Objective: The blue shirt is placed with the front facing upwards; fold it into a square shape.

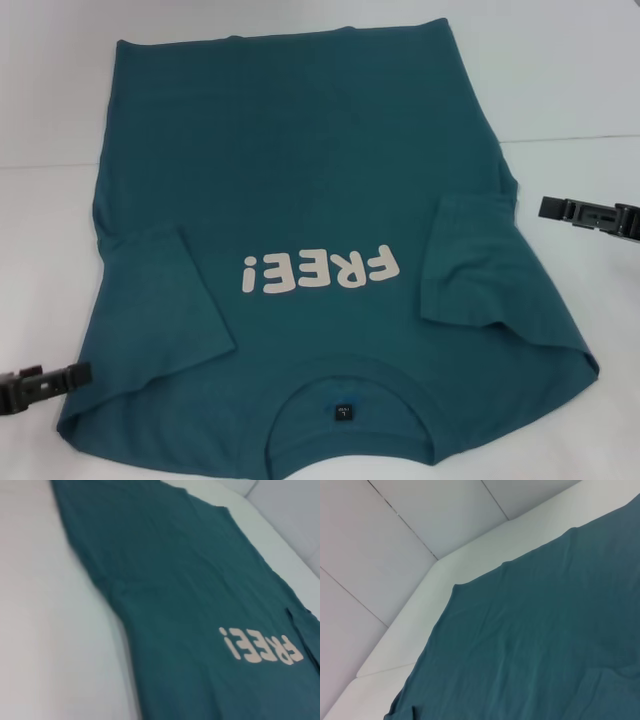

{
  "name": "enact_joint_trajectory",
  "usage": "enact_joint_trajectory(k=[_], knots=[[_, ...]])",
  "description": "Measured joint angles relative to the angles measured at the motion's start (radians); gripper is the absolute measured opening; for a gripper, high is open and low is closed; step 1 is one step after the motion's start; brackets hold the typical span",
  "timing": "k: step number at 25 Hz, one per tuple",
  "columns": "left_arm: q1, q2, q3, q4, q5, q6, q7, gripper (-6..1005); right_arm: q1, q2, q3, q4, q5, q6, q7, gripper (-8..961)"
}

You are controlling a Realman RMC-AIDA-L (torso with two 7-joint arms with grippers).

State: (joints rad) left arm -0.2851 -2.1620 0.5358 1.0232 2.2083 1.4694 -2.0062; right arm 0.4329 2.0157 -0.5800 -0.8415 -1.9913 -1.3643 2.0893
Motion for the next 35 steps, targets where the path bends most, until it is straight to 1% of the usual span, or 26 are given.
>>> enact_joint_trajectory(k=[5, 9, 15, 20, 24, 28, 35], knots=[[-0.004, 0.005, -0.028, -0.022, 0.048, 0.002, -0.051, 936, 0.003, 0.0, -0.006, 0.0, -0.002, 0.006, -0.001, 938], [-0.003, 0.006, -0.037, -0.025, 0.062, -0.004, -0.051, 936, 0.003, 0.0, -0.008, 0.0, -0.002, 0.007, -0.003, 938], [-0.004, 0.004, -0.024, -0.044, 0.071, -0.003, -0.046, 936, 0.003, -0.001, -0.007, 0.011, -0.002, 0.007, -0.013, 938], [-0.018, 0.005, 0.005, -0.068, 0.092, 0.01, -0.044, 936, 0.004, -0.007, -0.007, 0.035, -0.003, 0.014, -0.022, 938], [-0.025, 0.004, 0.027, -0.069, 0.108, 0.038, -0.045, 935, 0.004, -0.008, -0.008, 0.037, -0.003, 0.016, -0.026, 938], [-0.025, 0.002, 0.019, -0.048, 0.091, 0.083, -0.029, 935, 0.004, -0.008, -0.009, 0.038, -0.003, 0.013, -0.026, 939], [-0.016, 0.001, -0.013, -0.032, 0.088, 0.062, -0.015, 935, -0.001, -0.008, -0.007, 0.05, -0.003, 0.012, -0.028, 939]])
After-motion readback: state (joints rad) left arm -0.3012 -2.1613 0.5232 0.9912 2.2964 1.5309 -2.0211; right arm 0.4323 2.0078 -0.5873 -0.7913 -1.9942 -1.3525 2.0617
